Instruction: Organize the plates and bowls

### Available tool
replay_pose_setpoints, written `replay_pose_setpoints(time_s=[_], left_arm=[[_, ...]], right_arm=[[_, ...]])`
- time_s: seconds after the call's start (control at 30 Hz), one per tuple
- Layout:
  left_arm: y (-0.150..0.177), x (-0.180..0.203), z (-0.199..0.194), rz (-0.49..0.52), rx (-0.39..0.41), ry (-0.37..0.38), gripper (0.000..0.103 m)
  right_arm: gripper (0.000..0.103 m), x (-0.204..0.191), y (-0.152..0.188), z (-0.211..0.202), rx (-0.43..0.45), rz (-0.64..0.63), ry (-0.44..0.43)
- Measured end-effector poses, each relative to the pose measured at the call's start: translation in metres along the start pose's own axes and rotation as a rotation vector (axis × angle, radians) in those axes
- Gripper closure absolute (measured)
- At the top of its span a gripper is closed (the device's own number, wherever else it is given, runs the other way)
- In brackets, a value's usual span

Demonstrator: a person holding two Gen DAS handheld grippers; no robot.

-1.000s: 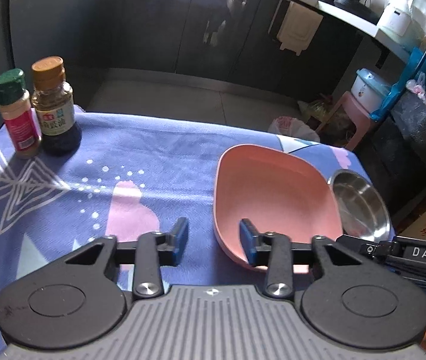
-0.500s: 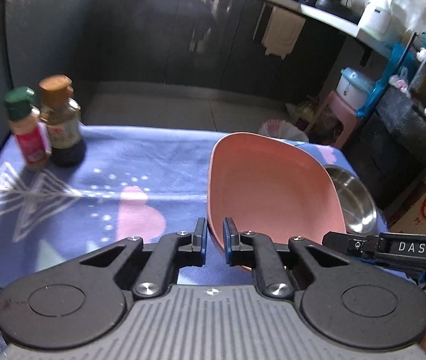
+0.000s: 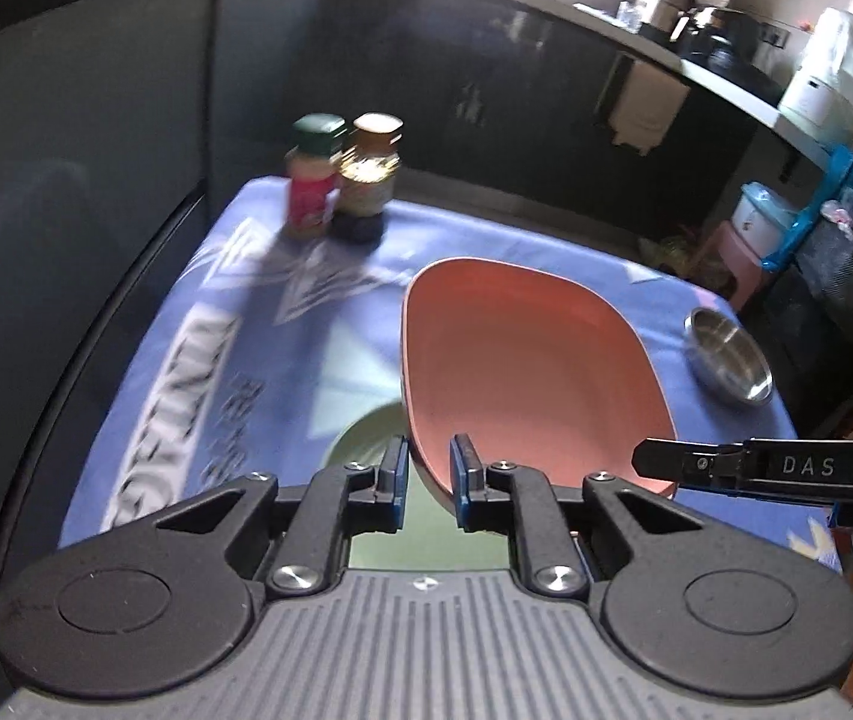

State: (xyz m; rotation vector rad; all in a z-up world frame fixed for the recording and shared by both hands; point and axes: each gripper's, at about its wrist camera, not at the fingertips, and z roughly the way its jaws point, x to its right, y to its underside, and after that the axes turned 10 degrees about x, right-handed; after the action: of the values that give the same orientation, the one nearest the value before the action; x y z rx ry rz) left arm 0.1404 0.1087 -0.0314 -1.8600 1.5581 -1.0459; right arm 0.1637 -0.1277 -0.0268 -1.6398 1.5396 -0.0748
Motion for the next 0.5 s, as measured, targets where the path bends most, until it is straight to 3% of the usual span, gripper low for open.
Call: replay_pose_setpoints(time_s=[0.17,0.5], left_arm=[[0.019,-0.018,-0.001,-0.050,-0.036,-0.010,0.089],[0.035,-0.027,0.002,-0.072,-0.065,0.005,0.089]], right_arm=[[0.091,-0.011,0.015,0.012,-0.049,-0.017,0.025],[0.091,-0.016,0.023,0.015,-0.066,-0.045,0.063]])
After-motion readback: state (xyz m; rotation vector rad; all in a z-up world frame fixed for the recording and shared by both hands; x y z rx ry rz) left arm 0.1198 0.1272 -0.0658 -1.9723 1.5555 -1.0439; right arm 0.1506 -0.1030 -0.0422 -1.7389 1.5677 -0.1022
